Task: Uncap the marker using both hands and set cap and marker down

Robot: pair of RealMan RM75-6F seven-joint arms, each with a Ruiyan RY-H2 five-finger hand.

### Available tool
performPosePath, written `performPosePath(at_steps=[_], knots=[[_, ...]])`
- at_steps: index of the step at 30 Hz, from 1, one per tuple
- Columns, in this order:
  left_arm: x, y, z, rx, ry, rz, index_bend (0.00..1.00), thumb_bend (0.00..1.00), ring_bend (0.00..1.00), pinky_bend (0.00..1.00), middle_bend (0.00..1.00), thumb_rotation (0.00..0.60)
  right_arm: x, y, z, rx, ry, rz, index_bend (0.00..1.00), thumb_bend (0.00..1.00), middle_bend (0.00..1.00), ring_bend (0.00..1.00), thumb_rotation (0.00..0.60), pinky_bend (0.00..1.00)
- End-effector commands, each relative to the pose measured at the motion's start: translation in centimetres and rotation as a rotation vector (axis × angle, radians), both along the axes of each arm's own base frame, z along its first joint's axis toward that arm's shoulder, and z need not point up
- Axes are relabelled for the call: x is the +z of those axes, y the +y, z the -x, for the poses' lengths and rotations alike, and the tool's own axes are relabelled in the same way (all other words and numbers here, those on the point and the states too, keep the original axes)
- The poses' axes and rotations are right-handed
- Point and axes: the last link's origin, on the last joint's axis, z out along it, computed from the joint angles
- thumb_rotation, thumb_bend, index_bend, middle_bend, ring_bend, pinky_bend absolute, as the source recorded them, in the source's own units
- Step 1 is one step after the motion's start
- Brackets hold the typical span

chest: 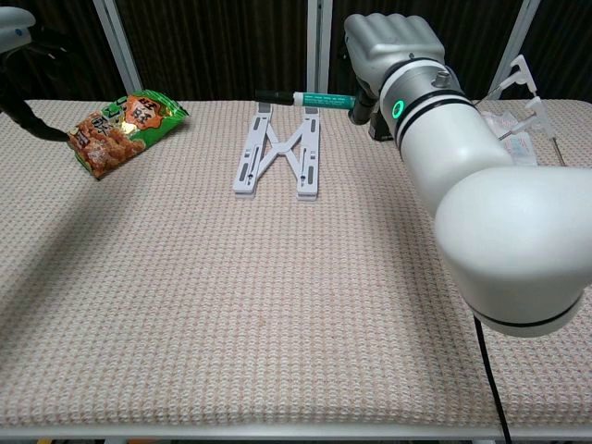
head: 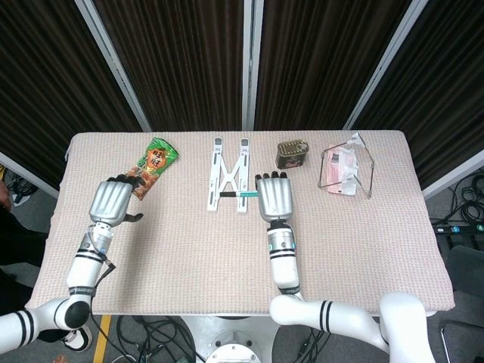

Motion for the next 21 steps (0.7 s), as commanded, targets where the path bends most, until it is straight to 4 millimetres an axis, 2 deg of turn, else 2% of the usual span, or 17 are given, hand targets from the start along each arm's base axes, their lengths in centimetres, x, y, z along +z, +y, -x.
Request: performPosePath(at_steps=[1, 10, 21], knots=[[-0.3, 1.3, -1.2, 0.012, 0.008, -0.037, 0.33, 0.06, 0.3, 0.41, 0.37, 0.6, -0.7, -0.1, -0.8, -0.006, 0.0, -0.007, 0.68, 0.32, 0.61, 0.39, 0.6, 0.38], [-0.6, 2.2, -2.5, 0.025, 0.027, -0.085, 0.35, 0.07, 0.31, 0.42, 0.38, 0.6, -2.7, 0.4, -3.3, 0.014, -0.016, -0.018, 0.68, 0.32, 0.61, 0.39, 0.6, 0.38], [-2.2, 2.4, -3.4, 0.026, 0.015, -0.098, 0.38, 0.09, 0.34, 0.44, 0.41, 0.6, -3.2, 0.6, -5.4, 0.044, 0.015, 0.015, 0.68, 0.32, 0.62, 0.4, 0.6, 0.38]])
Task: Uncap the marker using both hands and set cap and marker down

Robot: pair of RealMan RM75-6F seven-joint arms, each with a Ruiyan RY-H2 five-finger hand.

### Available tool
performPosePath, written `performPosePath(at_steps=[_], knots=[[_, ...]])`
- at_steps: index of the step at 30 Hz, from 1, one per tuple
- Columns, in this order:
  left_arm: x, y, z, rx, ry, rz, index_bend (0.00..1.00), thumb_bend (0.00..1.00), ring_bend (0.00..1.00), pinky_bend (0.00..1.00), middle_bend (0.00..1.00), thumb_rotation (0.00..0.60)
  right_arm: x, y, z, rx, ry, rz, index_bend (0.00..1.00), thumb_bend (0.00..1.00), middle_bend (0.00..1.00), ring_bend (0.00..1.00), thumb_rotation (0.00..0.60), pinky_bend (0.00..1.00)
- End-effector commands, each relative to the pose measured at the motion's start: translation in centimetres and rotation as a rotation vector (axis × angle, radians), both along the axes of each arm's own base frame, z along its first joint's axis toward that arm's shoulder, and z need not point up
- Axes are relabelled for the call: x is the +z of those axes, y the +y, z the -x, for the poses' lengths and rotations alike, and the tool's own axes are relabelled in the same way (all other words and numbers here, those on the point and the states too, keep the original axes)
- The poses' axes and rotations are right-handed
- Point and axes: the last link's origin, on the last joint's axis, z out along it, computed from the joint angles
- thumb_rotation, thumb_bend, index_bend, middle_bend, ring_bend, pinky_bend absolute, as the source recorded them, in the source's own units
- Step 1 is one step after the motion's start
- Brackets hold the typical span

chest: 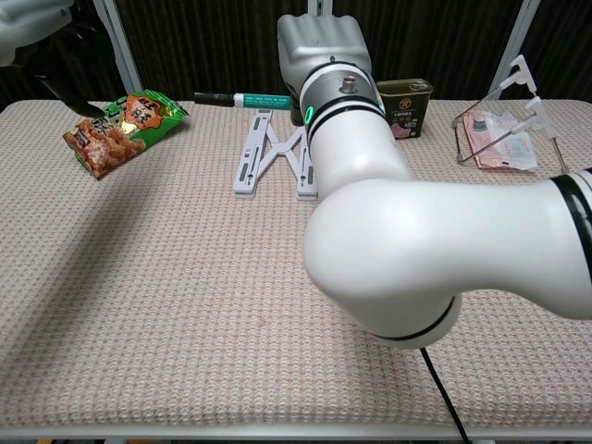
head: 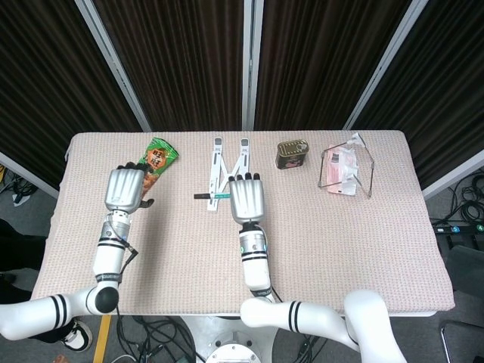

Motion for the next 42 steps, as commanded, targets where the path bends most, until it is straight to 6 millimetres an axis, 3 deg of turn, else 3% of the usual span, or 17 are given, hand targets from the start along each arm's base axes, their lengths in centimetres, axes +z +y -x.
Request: performPosePath(at_steps=[1, 7, 18, 42], knots=[[-0.4, 0.1, -0.4, -0.005, -0.008, -0.007, 0.38, 0.09, 0.34, 0.45, 0.41, 0.6, 0.0, -0.1, -0.2, 0.008, 0.024, 0.016, 0.68, 0.32, 0.62, 0.4, 0.6, 0.38], [-1.4, 0.4, -1.3, -0.013, -0.016, -0.032, 0.45, 0.11, 0.4, 0.51, 0.47, 0.6, -0.5, -0.1, -0.7, 0.032, 0.073, 0.04, 0.69, 0.32, 0.62, 0.4, 0.6, 0.38], [-3.4, 0.7, -2.4, 0.009, -0.008, -0.007, 0.45, 0.11, 0.41, 0.52, 0.48, 0.6, -1.4, -0.3, -1.0, 0.035, 0.069, 0.038, 0.69, 0.32, 0.62, 0.4, 0.6, 0.38], [-4.6, 0.5, -7.2, 0.068, -0.031, 0.091, 0.49, 0.16, 0.45, 0.56, 0.52, 0.6, -2.9, -0.6, -1.0, 0.05, 0.079, 0.021, 0.69, 0.32, 0.62, 0.4, 0.6, 0.38]])
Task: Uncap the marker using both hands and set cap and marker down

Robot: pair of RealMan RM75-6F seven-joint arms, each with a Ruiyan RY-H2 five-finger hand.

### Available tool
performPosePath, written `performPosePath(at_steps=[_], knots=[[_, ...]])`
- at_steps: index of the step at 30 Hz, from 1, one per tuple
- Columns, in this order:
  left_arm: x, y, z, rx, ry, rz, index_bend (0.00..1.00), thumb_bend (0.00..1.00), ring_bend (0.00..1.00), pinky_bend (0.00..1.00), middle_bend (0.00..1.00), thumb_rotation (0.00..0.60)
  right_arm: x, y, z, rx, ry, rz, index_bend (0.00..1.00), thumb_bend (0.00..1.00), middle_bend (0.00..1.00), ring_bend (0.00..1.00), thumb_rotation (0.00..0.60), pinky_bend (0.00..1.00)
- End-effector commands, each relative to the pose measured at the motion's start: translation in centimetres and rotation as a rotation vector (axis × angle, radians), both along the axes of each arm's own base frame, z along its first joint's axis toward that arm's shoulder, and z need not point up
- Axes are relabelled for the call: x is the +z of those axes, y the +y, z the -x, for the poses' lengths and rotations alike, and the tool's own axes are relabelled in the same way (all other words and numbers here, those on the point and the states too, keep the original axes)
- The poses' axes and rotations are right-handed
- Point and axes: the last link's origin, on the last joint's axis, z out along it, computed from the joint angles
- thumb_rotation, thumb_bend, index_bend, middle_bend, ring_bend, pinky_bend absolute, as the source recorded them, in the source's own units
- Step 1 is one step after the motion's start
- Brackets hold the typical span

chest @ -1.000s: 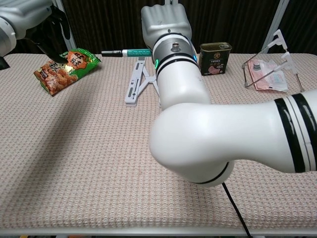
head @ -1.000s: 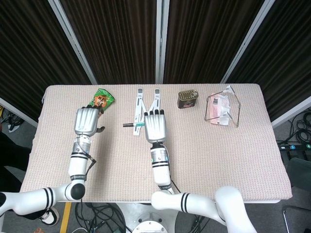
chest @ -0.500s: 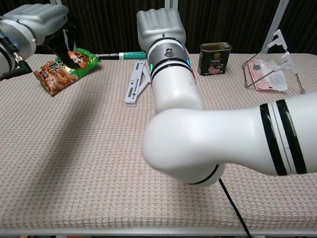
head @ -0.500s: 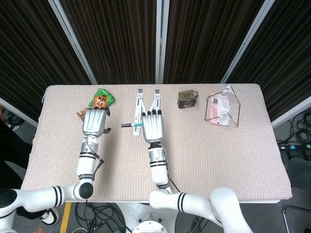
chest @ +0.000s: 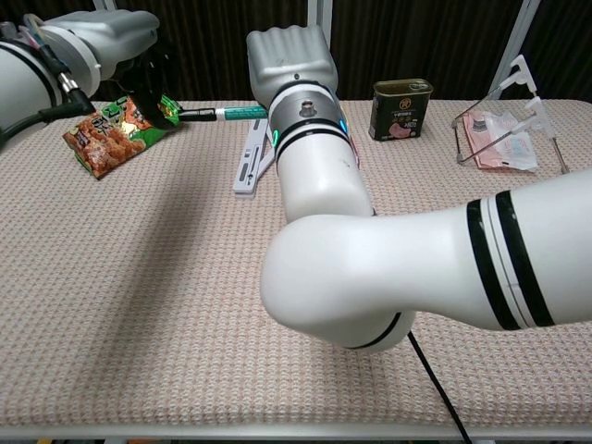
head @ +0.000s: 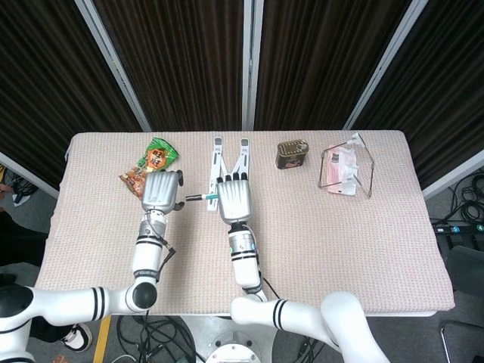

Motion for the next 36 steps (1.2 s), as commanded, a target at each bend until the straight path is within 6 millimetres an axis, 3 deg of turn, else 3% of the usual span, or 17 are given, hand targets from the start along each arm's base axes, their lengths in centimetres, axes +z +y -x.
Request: performPosePath(at_steps=[1, 14, 36], knots=[[-0.2, 0.1, -0.5, 0.007, -0.017, 0.007, 0.49, 0.16, 0.46, 0.56, 0.53, 0.6, 0.0, 0.0, -0.1, -0.002, -0.007, 0.0, 0.69, 0.32, 0.62, 0.4, 0.6, 0.38], [-1.3, -0.4, -1.0, 0.03, -0.033, 0.023, 0.55, 0.19, 0.51, 0.61, 0.58, 0.6, -0.4, -0.1, 0.2, 0.01, 0.014, 0.006, 0.69, 0.32, 0.62, 0.4, 0.6, 0.38], [-1.8, -0.1, -1.3, 0.053, -0.028, 0.044, 0.57, 0.23, 0.53, 0.62, 0.6, 0.6, -0.8, 0.0, 0.6, 0.005, 0.029, -0.007, 0.69, 0.32, 0.62, 0.4, 0.6, 0.38]])
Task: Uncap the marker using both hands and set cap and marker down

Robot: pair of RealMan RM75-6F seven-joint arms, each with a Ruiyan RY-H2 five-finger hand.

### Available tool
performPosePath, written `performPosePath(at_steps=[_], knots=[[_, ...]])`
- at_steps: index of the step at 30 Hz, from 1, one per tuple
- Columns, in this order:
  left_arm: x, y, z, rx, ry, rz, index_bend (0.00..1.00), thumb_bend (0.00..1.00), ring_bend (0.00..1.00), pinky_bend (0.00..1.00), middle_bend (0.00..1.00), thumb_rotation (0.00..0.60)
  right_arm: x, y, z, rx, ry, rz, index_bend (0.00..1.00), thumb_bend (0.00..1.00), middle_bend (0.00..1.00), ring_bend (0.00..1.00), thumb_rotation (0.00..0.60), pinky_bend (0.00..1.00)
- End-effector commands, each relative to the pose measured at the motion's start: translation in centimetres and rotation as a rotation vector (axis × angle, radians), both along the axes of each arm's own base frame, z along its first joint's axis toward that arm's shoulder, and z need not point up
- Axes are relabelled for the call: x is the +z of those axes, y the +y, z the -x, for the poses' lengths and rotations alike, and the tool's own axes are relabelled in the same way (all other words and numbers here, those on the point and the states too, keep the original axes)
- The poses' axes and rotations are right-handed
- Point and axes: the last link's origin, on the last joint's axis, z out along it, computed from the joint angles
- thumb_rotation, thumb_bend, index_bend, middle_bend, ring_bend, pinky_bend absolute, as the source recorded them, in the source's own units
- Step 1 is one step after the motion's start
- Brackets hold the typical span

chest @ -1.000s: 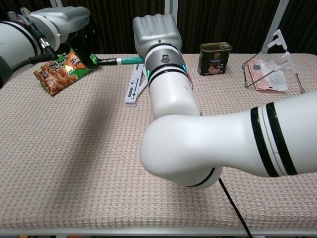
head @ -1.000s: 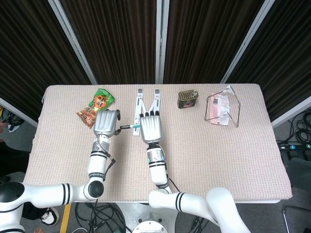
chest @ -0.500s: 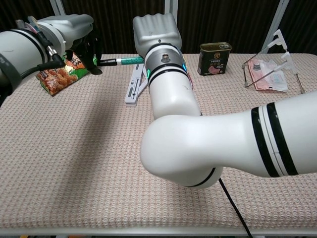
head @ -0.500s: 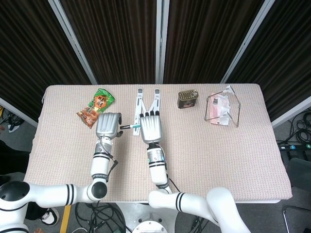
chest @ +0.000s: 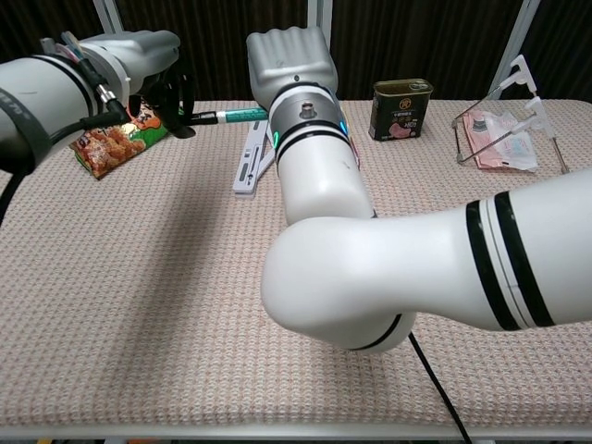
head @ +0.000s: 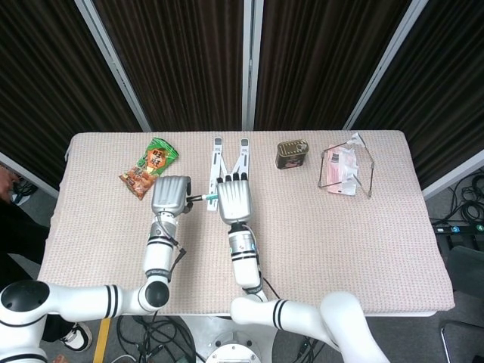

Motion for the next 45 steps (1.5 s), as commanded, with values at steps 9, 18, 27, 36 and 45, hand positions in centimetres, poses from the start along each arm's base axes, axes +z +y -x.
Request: performPosePath(at_steps=[9, 18, 27, 36, 45], knots=[[-0.1, -0.1, -0.1, 0.004, 0.012, 0.021, 0.57, 0.25, 0.53, 0.62, 0.59, 0.6, -0.3, 0.1, 0.1, 0.0, 0.009, -0.009, 0.69, 0.33, 0.62, 0.4, 0.6, 0.38], [-0.3, 0.1, -0.1, 0.009, -0.008, 0.014, 0.6, 0.31, 0.56, 0.64, 0.62, 0.6, -0.3, 0.1, 0.1, -0.005, -0.003, -0.011, 0.69, 0.33, 0.62, 0.4, 0.6, 0.38], [0.0, 0.1, 0.2, 0.009, -0.026, 0.014, 0.64, 0.33, 0.61, 0.67, 0.69, 0.6, -0.2, 0.0, 0.4, -0.006, -0.002, -0.008, 0.7, 0.33, 0.63, 0.4, 0.6, 0.38], [1.2, 0.0, 1.7, 0.038, -0.048, 0.014, 0.69, 0.34, 0.66, 0.7, 0.74, 0.6, 0.5, -0.7, 1.8, -0.036, -0.013, 0.03, 0.7, 0.33, 0.63, 0.4, 0.6, 0.38], [2.7, -0.5, 4.7, 0.09, -0.066, -0.005, 0.7, 0.34, 0.68, 0.71, 0.76, 0.6, 2.8, -1.1, 5.1, -0.077, -0.052, 0.083, 0.7, 0.33, 0.63, 0.4, 0.6, 0.38]])
